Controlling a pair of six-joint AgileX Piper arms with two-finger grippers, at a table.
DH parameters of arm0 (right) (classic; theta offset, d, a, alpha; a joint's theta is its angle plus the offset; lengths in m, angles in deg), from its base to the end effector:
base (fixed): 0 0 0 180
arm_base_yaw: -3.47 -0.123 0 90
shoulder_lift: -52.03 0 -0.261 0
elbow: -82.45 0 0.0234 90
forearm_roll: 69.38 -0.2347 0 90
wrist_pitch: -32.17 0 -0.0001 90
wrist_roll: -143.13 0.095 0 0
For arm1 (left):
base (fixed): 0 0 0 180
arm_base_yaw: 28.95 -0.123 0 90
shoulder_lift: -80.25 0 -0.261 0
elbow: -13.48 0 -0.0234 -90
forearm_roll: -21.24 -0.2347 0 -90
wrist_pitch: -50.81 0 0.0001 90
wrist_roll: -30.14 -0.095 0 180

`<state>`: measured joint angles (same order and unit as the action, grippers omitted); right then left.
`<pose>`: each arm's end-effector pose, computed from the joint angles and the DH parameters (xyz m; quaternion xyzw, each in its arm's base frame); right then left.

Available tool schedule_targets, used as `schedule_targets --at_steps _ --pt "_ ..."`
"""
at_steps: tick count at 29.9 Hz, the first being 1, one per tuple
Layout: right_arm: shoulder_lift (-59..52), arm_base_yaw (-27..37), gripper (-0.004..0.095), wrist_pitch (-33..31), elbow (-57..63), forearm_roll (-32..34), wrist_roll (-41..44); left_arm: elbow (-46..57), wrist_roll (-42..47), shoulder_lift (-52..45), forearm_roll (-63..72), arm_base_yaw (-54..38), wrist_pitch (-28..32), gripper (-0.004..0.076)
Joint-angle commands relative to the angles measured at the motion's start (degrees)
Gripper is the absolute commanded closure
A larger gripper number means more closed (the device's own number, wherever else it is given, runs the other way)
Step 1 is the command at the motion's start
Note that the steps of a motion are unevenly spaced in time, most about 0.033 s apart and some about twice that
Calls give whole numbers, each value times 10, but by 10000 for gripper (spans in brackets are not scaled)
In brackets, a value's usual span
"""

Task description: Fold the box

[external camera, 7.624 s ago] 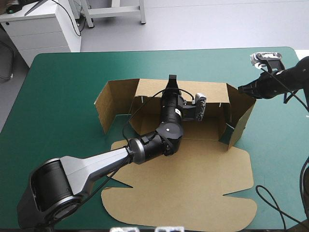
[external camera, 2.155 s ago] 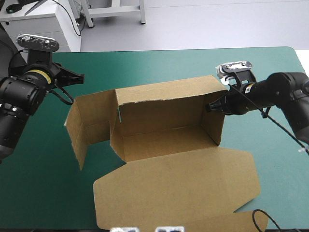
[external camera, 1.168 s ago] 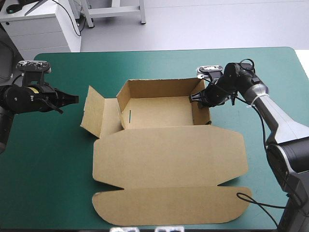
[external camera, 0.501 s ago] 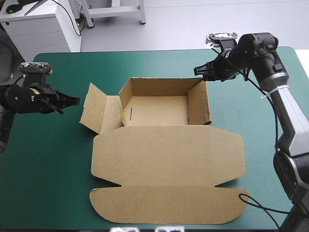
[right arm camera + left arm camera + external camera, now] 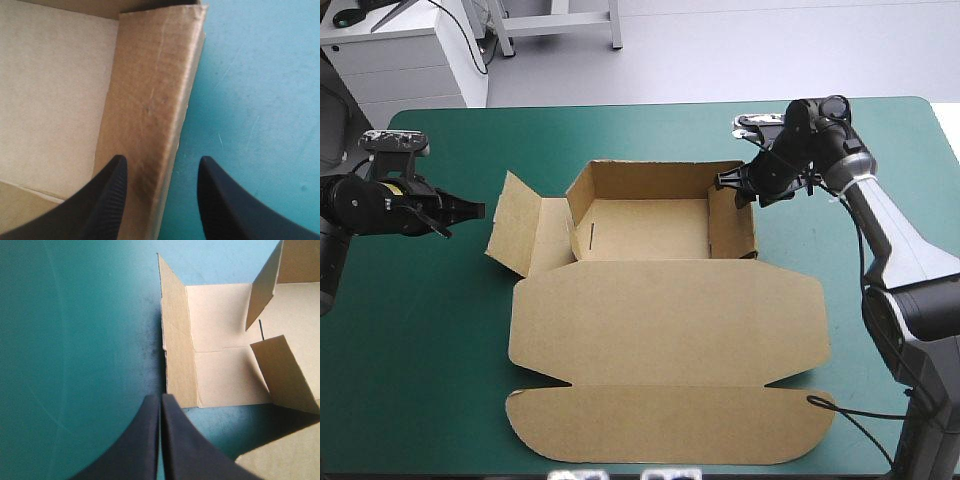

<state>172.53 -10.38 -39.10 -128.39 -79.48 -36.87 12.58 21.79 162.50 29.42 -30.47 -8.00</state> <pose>0.3826 0.1106 0.2843 -0.1045 0.9769 0.1062 0.1533 0.2542 -0.0048 0.3679 0.0419 0.9369 -0.0405 0.3446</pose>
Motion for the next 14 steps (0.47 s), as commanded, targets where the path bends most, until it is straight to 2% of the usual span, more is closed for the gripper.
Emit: schedule_targets --at_steps 1,4,6,10,14 --pt "0 1 490 0 -13 -18 -6 -16 -1 -14 8 -1 26 731" --pt "26 1 491 -2 -13 -45 -34 -16 -1 -14 8 -1 23 731" --pt "34 1 551 -2 -13 -59 -33 -16 0 -14 8 -1 22 731" --pt "34 1 929 -2 -13 -58 -42 -16 1 -14 8 -1 26 731" --pt "18 1 927 -2 -14 -57 -42 -16 7 -2 8 -1 26 731"
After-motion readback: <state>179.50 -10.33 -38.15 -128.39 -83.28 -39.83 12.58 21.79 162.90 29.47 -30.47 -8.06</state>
